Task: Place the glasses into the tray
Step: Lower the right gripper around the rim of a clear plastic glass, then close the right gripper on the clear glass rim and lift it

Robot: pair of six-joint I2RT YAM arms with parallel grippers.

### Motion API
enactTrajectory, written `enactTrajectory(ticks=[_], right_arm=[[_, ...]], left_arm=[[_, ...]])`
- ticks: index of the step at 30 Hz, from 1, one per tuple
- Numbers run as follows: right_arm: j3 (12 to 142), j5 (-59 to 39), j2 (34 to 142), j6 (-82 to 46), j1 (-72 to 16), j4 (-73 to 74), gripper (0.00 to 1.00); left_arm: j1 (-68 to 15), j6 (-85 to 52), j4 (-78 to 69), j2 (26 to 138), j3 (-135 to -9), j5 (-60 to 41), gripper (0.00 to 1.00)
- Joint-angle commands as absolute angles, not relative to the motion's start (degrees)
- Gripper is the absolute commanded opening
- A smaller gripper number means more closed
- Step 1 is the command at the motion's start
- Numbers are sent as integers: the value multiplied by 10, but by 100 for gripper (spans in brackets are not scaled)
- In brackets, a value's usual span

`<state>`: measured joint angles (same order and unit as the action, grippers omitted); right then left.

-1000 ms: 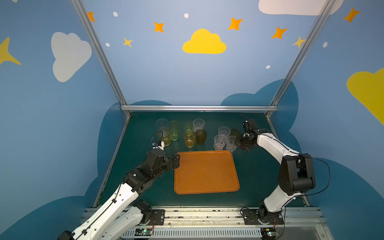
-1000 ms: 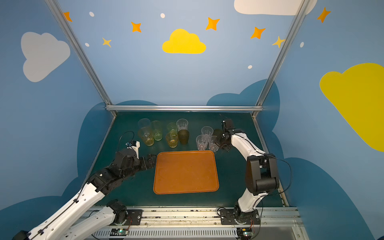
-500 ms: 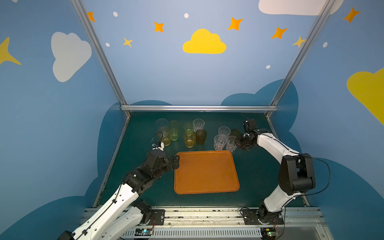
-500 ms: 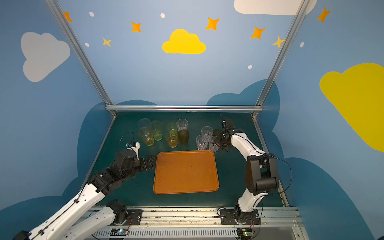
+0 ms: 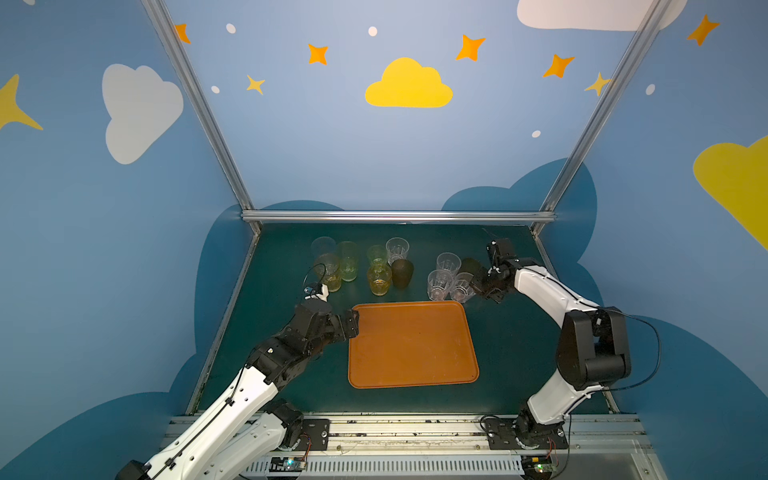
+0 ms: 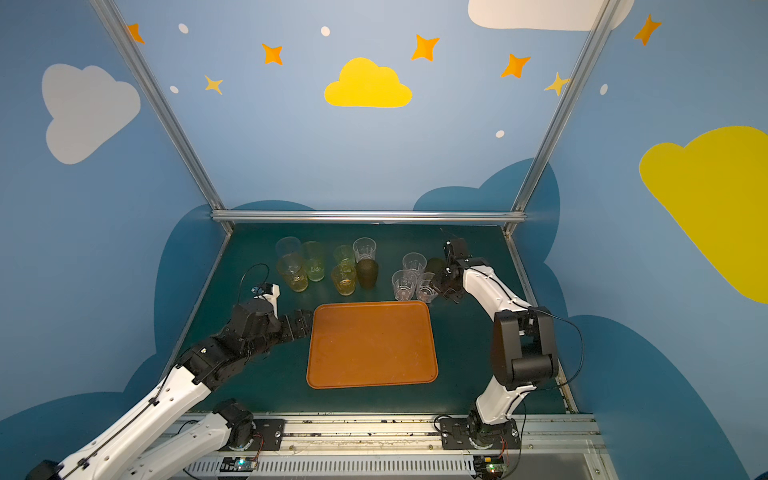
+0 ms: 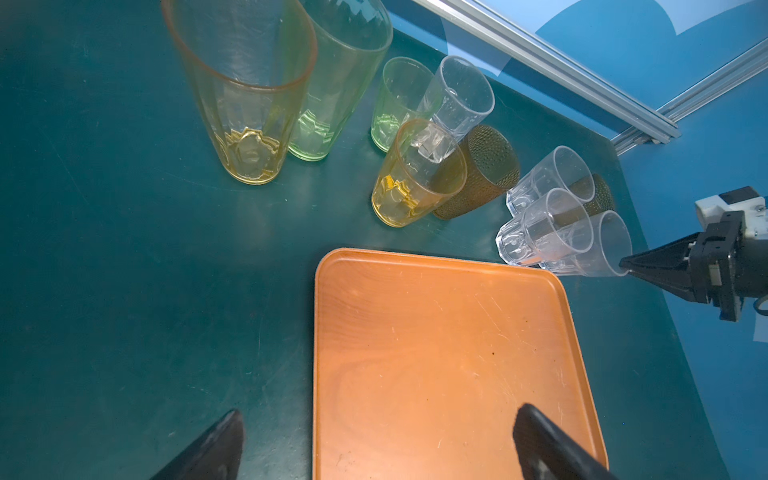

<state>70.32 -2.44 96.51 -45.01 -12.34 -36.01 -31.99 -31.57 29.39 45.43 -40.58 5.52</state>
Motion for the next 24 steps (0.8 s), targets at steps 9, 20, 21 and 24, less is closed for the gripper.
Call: enactTrajectory(ticks=[9,20,21,24], right_arm=[[698,-10,940,-459,-127,-387,0],[677,-10,906,-463,-128,-381,0],[675,-11,903,-463,-128,-382,0],[666,-9,889,-463,-128,-380,0]], left_arm=[[-316,-316,286,451,-397,59,100],[-316,-318,282,451,-397,59,100],[-316,-318,281,452,-397,59,100],[-316,-320,282,453,-397,58,100]])
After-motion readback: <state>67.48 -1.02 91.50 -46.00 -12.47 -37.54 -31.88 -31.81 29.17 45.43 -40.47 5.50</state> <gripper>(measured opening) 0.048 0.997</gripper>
